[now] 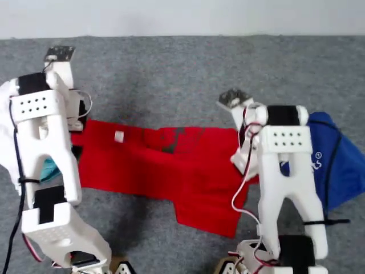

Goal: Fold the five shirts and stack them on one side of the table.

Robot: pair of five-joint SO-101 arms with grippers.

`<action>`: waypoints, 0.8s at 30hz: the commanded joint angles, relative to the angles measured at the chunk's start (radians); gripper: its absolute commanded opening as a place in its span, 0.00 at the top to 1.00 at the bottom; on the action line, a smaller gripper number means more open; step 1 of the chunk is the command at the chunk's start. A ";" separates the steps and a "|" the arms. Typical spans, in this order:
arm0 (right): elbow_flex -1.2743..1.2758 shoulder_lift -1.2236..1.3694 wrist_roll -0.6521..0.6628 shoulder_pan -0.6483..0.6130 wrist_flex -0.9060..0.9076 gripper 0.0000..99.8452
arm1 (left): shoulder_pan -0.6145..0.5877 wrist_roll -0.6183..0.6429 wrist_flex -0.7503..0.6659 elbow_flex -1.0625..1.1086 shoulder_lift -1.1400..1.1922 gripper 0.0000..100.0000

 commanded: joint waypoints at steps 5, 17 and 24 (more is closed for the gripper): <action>0.152 -0.053 0.014 -0.028 -0.041 0.99 | -0.026 -0.129 0.009 0.211 -0.109 0.99; 0.284 -0.053 0.014 -0.099 -0.041 0.99 | -0.025 -0.133 0.011 0.271 -0.118 0.99; 0.339 -0.050 0.014 -0.156 -0.053 0.99 | -0.023 -0.133 0.011 0.271 -0.110 0.99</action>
